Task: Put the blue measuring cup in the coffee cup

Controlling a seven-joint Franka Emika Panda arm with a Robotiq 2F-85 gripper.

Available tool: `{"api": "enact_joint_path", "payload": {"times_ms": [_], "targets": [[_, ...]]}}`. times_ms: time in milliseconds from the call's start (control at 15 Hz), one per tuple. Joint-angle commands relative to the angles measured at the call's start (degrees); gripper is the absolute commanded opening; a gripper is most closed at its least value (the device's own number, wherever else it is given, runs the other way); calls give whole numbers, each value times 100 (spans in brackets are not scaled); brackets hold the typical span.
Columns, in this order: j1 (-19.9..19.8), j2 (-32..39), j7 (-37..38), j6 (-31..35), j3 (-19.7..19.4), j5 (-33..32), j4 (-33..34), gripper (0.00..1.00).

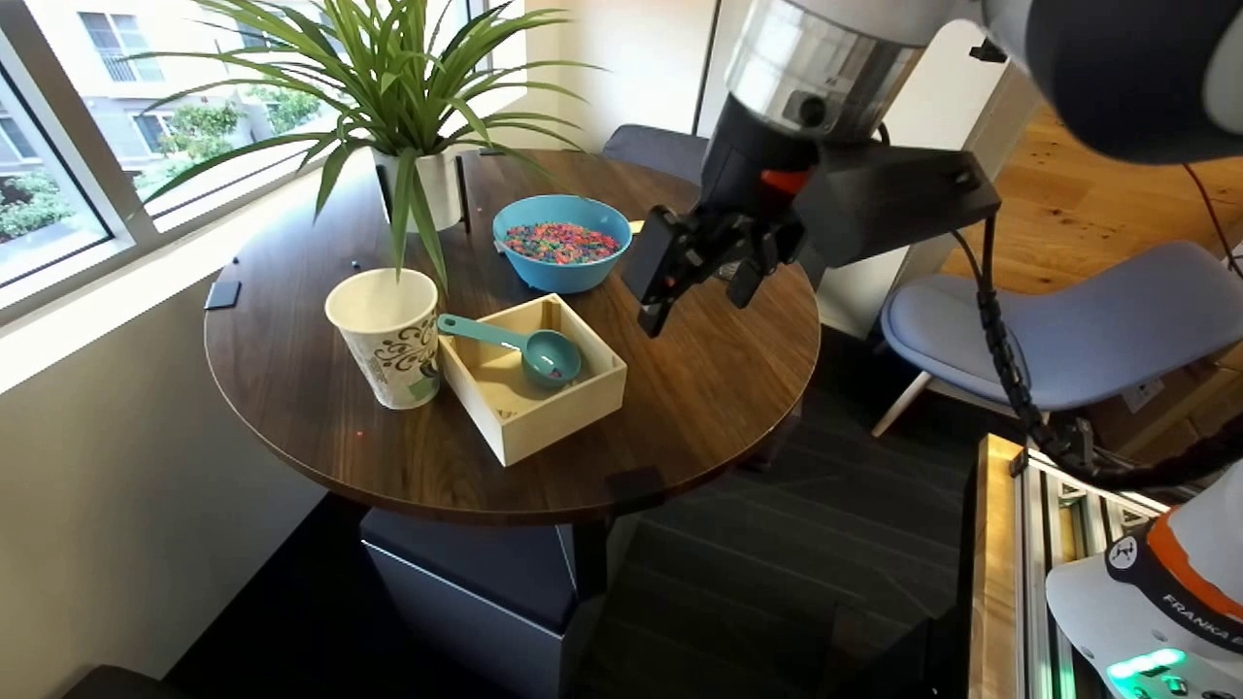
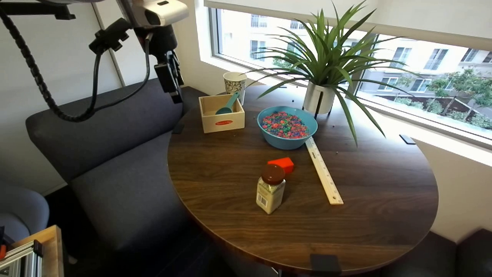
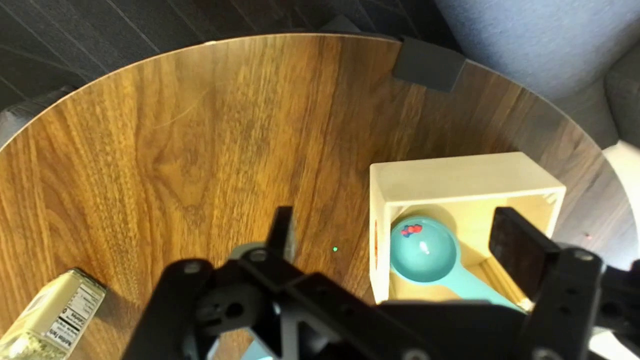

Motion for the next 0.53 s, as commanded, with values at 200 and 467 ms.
{"api": "enact_joint_path", "payload": {"times_ms": [200, 467], "targets": [[433, 613, 918, 24, -388, -511, 428, 100], [522, 691, 897, 24, -518, -505, 507, 100]]}}
